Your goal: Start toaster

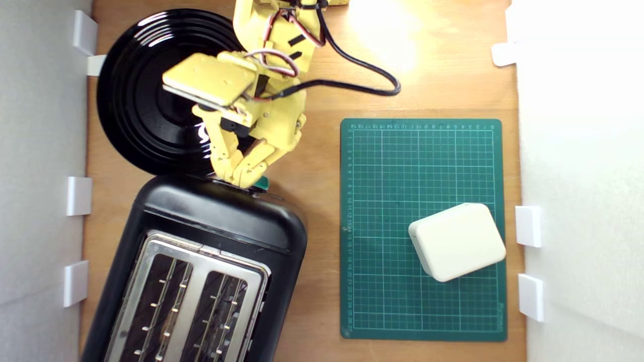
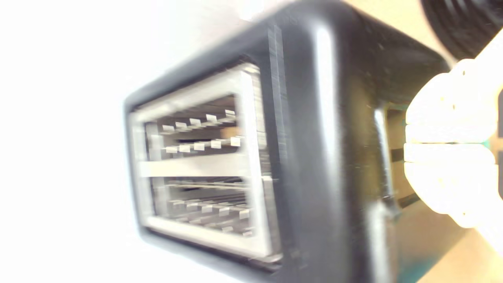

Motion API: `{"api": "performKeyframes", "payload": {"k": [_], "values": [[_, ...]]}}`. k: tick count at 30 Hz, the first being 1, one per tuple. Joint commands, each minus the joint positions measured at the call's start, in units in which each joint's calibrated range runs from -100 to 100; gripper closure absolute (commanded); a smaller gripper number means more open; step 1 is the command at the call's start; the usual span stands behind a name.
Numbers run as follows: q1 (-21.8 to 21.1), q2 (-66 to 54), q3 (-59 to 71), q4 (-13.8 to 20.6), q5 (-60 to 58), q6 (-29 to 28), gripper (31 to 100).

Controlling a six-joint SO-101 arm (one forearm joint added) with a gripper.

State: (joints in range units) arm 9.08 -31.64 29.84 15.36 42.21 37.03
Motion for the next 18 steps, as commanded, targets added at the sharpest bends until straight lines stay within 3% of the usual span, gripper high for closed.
{"api": "performKeyframes", "payload": {"k": [1, 9, 18], "values": [[-0.9, -9.5, 0.2, -0.4, -0.5, 0.1, 98.9], [-4.7, -26.7, 14.7, -0.8, -0.5, -0.2, 98.9], [-5.2, -42.6, 32.9, -11.4, -0.7, -0.7, 98.9]]}}
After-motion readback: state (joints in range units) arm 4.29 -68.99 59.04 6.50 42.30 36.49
